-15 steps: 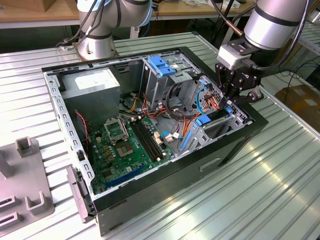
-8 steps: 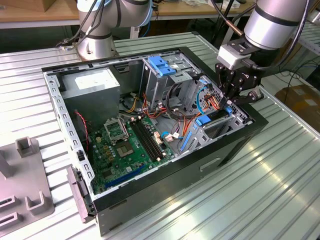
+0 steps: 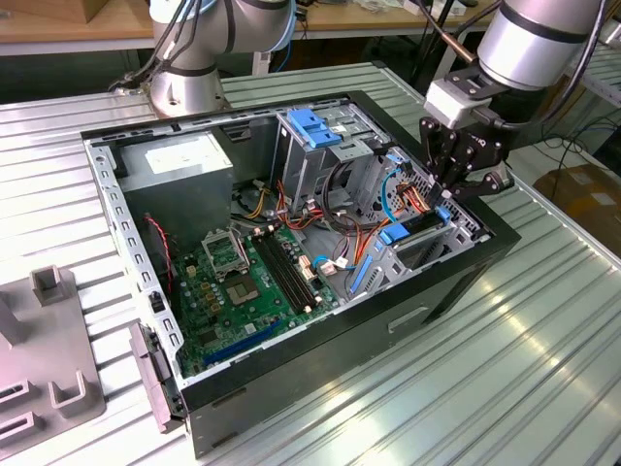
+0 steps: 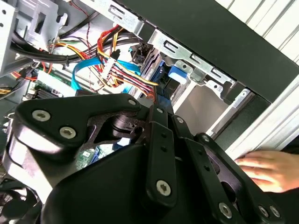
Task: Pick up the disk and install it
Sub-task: 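Insert the second disk wire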
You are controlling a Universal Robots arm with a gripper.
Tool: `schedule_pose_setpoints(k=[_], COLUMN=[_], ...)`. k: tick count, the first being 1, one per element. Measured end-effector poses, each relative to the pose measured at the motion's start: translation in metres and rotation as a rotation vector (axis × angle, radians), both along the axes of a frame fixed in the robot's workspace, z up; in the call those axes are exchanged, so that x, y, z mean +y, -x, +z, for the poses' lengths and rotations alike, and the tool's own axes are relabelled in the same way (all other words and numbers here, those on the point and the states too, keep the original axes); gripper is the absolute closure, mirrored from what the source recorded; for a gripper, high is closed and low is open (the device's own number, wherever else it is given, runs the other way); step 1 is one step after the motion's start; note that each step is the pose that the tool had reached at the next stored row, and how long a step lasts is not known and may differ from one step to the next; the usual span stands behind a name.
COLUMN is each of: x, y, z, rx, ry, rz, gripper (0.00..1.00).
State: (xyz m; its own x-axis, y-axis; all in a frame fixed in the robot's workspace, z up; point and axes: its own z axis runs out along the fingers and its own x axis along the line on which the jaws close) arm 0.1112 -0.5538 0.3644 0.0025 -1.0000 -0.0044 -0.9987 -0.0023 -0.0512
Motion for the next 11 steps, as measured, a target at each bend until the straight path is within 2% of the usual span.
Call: schedule_pose_setpoints(k=[5,8,11], x=[0.0000,0.0007,0.0017], y=[0.0003,0.0018,0.0038], z=[0.0139,0.0214,0.0220], rx=[0.0101,0.0108,0.0108], ry=[-0.0007,-0.0009,-0.0036], rz=[0.000,0.000,0.000], gripper=[0.90,0.90,0.90])
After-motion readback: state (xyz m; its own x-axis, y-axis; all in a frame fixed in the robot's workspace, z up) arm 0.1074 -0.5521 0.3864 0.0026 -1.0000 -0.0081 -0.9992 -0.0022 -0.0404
